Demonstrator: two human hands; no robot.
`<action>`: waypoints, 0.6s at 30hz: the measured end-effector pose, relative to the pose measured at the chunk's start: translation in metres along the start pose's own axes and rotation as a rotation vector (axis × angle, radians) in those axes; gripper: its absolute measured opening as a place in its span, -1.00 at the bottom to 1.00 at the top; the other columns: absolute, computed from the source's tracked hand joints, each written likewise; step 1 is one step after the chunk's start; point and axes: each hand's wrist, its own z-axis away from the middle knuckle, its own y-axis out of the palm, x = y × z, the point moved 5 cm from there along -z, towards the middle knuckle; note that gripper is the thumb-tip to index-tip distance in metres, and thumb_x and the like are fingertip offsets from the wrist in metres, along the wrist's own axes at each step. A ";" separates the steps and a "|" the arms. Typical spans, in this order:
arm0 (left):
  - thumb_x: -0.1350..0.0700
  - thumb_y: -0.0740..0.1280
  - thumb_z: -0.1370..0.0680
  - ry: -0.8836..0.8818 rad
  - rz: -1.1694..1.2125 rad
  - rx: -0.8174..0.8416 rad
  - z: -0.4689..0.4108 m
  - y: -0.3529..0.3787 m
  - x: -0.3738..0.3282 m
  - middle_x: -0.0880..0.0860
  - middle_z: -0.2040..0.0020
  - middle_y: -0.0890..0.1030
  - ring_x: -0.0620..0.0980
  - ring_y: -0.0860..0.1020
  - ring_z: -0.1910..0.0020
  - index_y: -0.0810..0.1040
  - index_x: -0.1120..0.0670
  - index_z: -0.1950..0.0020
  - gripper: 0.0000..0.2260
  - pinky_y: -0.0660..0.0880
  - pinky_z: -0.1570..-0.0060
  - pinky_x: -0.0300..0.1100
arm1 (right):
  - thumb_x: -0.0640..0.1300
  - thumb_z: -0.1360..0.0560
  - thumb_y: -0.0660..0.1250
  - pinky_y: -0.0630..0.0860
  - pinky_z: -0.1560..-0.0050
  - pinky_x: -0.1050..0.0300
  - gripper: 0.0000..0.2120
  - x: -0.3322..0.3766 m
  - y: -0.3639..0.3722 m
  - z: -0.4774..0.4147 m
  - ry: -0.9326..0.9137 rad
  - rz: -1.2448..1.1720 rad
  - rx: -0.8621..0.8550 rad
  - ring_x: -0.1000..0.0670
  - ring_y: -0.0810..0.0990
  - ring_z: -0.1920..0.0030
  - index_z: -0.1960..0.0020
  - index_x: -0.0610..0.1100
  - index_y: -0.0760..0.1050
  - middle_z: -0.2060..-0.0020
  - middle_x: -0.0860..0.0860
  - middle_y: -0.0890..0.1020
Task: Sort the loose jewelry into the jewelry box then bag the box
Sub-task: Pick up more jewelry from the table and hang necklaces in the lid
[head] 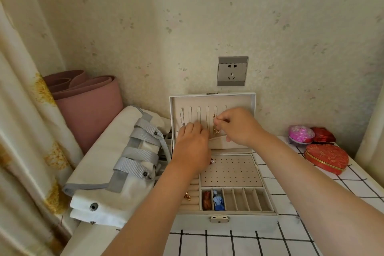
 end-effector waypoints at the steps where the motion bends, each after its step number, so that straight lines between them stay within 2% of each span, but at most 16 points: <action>1: 0.14 0.20 -0.51 0.001 0.016 -0.001 -0.001 0.000 0.001 0.05 -0.16 0.46 0.05 0.38 -0.19 0.47 0.10 -0.27 -0.67 0.23 -0.31 -0.09 | -0.09 -0.62 0.29 0.56 0.25 0.08 -0.69 0.000 0.004 0.000 -0.036 0.080 0.006 0.02 0.60 0.41 0.29 -0.07 0.57 0.40 0.07 0.61; 4: 0.07 0.20 -0.54 -0.010 0.034 -0.032 -0.002 -0.003 0.003 -0.02 -0.09 0.51 0.00 0.42 -0.14 0.49 0.04 -0.18 -0.76 0.21 -0.21 -0.11 | -0.16 -0.55 0.30 0.59 0.17 -0.05 -0.76 0.000 0.012 -0.002 -0.102 0.288 0.015 0.01 0.57 0.31 0.27 -0.11 0.61 0.37 0.03 0.62; 7: 0.03 0.22 -0.53 -0.015 0.046 -0.038 -0.001 -0.002 0.002 -0.03 -0.08 0.49 -0.01 0.40 -0.13 0.49 0.02 -0.16 -0.77 0.18 -0.16 -0.12 | -0.12 -0.51 0.35 0.60 0.10 0.03 -0.86 0.003 0.012 -0.001 -0.111 0.386 0.031 0.05 0.62 0.17 0.15 0.00 0.69 0.25 0.08 0.69; 11: -0.01 0.21 -0.52 -0.031 0.040 -0.035 0.000 0.000 0.004 -0.03 -0.09 0.50 0.00 0.40 -0.13 0.51 0.02 -0.16 -0.74 0.20 -0.19 -0.10 | -0.09 -0.50 0.33 0.59 0.13 0.06 -0.85 0.004 0.009 0.006 -0.142 0.432 0.004 0.04 0.61 0.19 0.12 0.01 0.69 0.25 0.09 0.68; 14: -0.03 0.20 -0.54 -0.043 0.049 -0.011 0.001 0.000 0.003 -0.01 -0.12 0.50 0.01 0.40 -0.16 0.50 0.03 -0.20 -0.71 0.23 -0.22 -0.09 | -0.08 -0.51 0.32 0.57 0.14 0.03 -0.86 -0.002 0.016 0.014 -0.112 0.433 0.121 0.00 0.59 0.19 0.11 0.00 0.66 0.27 0.07 0.65; 16: -0.06 0.20 -0.55 -0.053 0.048 0.025 0.001 -0.001 0.002 0.01 -0.17 0.49 0.03 0.39 -0.19 0.48 0.05 -0.24 -0.68 0.25 -0.23 -0.07 | -0.08 -0.52 0.33 0.59 0.05 -0.01 -0.86 -0.005 0.014 0.020 -0.098 0.395 0.152 0.00 0.62 0.10 0.02 0.02 0.66 0.15 0.06 0.69; 18: -0.08 0.20 -0.57 -0.065 0.055 0.055 0.001 -0.004 0.001 0.03 -0.22 0.48 0.05 0.39 -0.22 0.45 0.06 -0.29 -0.64 0.26 -0.24 -0.06 | -0.10 -0.54 0.34 0.56 -0.16 -0.01 -0.77 -0.005 0.004 0.027 -0.097 0.330 0.120 0.03 0.62 -0.10 -0.17 0.02 0.65 -0.08 0.07 0.69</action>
